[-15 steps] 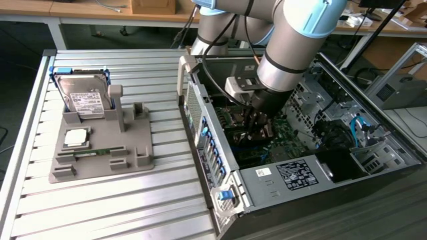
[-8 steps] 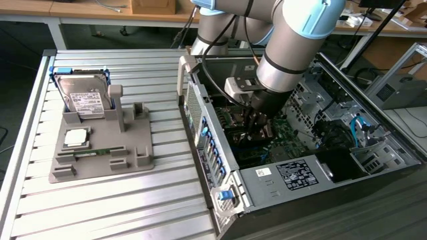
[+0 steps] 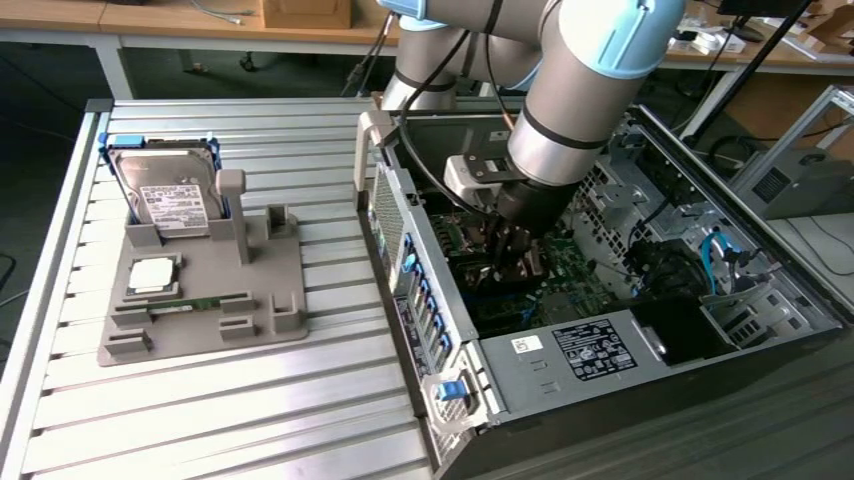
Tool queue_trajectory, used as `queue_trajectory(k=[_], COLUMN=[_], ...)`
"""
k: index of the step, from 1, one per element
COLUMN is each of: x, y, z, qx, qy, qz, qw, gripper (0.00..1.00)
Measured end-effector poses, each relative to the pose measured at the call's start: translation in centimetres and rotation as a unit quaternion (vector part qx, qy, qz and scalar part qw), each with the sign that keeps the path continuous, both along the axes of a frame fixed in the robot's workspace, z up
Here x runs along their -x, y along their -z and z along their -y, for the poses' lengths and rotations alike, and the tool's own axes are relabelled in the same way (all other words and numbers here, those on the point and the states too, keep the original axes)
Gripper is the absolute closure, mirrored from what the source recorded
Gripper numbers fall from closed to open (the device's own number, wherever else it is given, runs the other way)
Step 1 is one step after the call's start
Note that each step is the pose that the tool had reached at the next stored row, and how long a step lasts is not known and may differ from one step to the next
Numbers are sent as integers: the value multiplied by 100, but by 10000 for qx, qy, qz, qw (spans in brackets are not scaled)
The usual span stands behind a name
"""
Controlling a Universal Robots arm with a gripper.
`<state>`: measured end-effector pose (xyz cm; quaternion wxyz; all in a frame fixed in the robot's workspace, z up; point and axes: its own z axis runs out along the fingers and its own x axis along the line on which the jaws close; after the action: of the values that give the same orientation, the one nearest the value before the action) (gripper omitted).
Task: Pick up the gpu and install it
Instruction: 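Insert the gpu into the slot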
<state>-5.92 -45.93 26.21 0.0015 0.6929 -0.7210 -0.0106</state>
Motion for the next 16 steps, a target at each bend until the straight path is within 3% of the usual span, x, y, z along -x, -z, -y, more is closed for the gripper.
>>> queue_trajectory(k=[16], x=[1], y=[-28], z=[0], qx=[-1], qy=[-35], qz=[0], qw=[10000], gripper=[73])
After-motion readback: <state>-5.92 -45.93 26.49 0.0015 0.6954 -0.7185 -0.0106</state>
